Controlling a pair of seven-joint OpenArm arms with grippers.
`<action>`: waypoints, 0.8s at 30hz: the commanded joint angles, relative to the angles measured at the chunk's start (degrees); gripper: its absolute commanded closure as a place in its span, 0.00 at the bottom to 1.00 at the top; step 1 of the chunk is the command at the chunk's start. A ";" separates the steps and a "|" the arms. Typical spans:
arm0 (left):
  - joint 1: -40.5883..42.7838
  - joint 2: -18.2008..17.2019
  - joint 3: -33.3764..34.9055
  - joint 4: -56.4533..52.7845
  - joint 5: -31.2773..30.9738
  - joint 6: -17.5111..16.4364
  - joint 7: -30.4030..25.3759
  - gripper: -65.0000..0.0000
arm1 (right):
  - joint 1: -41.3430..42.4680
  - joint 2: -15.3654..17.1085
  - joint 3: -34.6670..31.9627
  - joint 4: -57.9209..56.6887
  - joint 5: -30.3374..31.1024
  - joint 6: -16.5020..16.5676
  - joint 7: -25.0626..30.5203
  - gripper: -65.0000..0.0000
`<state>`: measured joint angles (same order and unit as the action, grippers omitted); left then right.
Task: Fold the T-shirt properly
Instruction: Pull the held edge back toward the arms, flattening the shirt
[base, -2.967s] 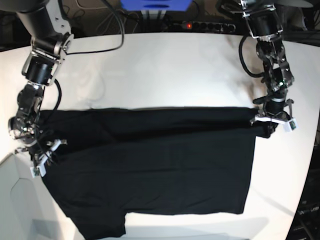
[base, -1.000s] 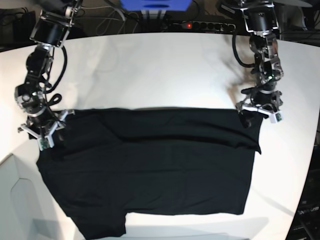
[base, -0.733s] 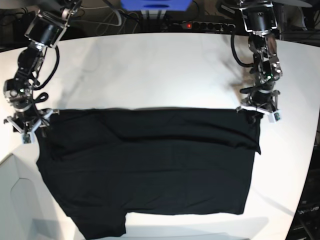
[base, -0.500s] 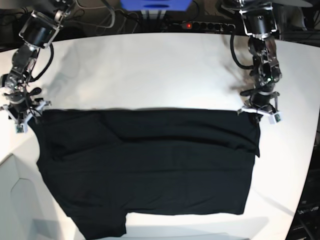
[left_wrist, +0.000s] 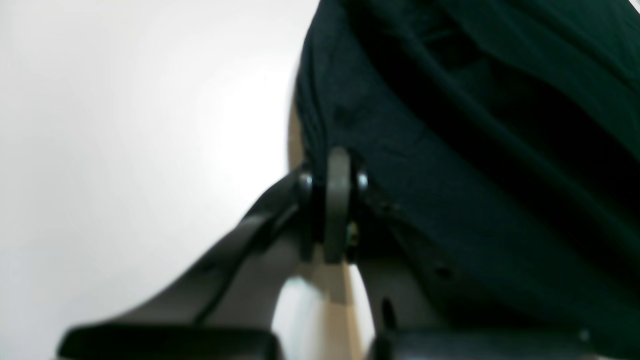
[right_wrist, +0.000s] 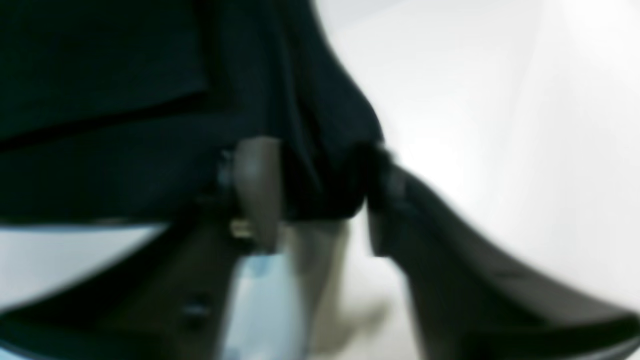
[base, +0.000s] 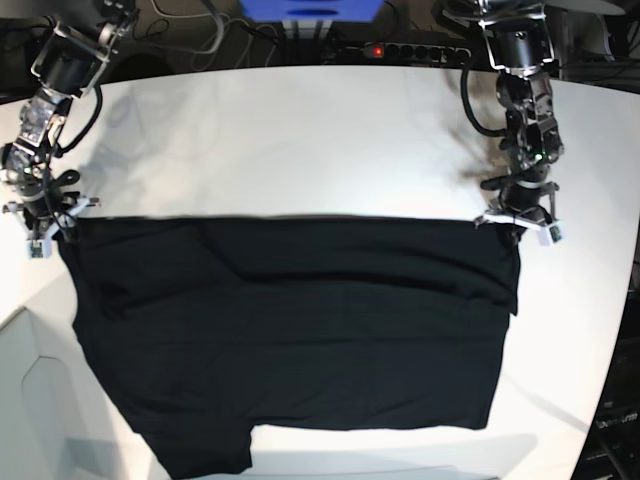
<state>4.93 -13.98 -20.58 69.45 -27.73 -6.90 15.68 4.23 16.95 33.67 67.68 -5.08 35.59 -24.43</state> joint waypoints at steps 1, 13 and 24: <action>0.65 -0.57 -0.12 0.22 0.78 0.87 3.00 1.00 | -0.05 0.85 0.31 0.32 -2.17 0.05 -2.52 0.87; 6.63 -0.75 -0.21 14.99 0.78 0.96 3.09 1.00 | -1.46 2.08 0.04 9.55 -2.17 0.05 -3.93 1.00; -2.25 -0.40 -8.56 20.00 0.87 0.70 16.80 1.00 | 10.41 5.07 -6.99 13.07 -2.52 2.34 -13.16 1.00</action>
<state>2.96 -13.47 -28.49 88.33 -27.24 -6.81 33.89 13.30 20.62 26.28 79.68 -7.60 38.13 -38.96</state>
